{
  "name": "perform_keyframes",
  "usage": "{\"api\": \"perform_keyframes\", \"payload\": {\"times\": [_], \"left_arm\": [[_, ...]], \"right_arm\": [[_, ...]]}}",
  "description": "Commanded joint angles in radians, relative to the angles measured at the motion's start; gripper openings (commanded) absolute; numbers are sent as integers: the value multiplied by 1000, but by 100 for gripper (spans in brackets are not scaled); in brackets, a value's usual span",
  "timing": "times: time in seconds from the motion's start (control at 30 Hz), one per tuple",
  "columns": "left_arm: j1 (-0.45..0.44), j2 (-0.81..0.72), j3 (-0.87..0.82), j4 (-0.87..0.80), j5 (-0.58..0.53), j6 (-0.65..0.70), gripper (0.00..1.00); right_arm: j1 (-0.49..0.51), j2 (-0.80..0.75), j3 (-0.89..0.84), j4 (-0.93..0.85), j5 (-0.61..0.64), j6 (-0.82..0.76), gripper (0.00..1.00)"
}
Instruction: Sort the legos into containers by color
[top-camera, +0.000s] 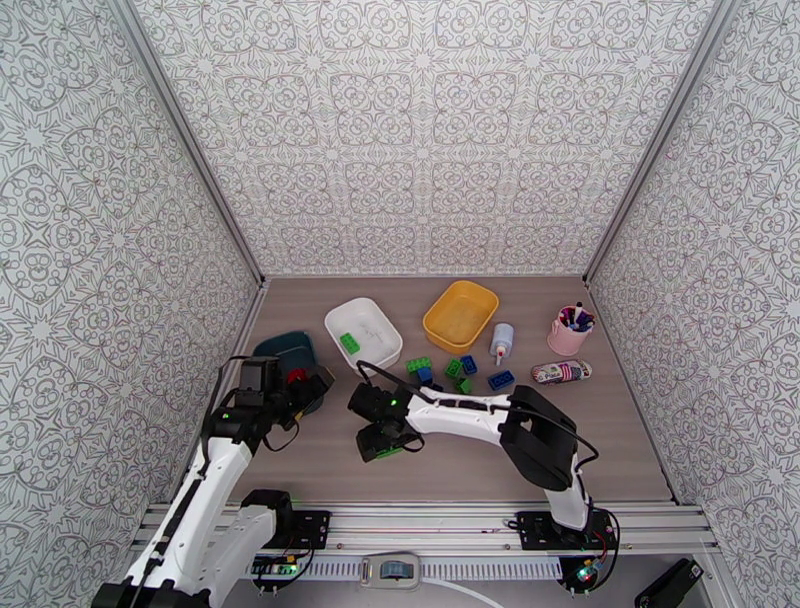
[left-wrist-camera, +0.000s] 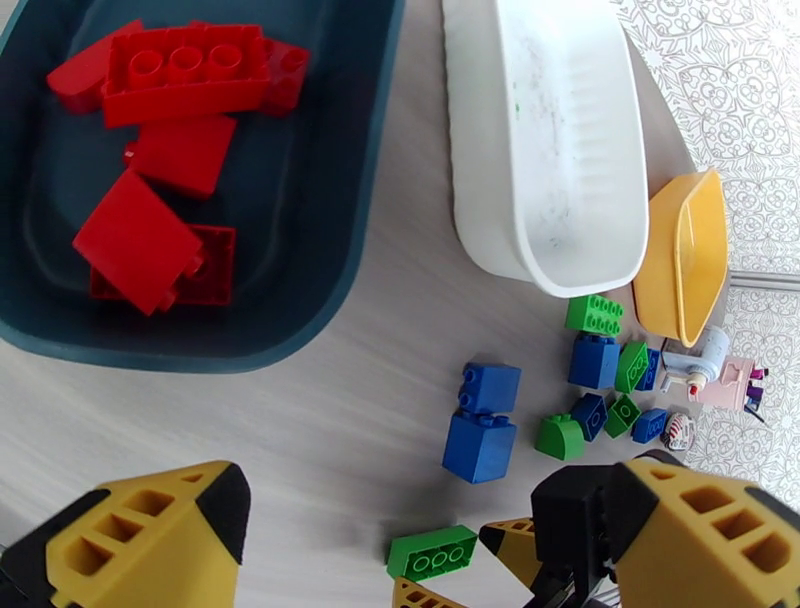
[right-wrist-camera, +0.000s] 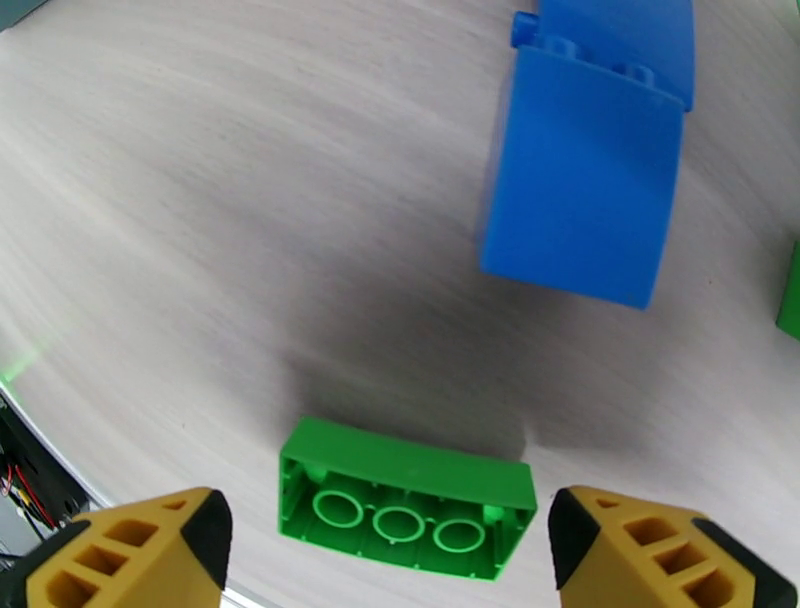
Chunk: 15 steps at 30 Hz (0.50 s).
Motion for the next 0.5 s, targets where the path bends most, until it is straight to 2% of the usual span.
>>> {"api": "perform_keyframes", "payload": {"times": [0.0, 0.27, 0.47], "left_arm": [[20, -14, -15, -26, 29, 18, 99], [27, -18, -25, -26, 35, 17, 99], [28, -20, -33, -24, 38, 13, 99]], "right_arm": [[6, 30, 28, -30, 47, 27, 87], [7, 61, 26, -18, 55, 31, 82], [11, 73, 18, -8, 60, 38, 73]]}}
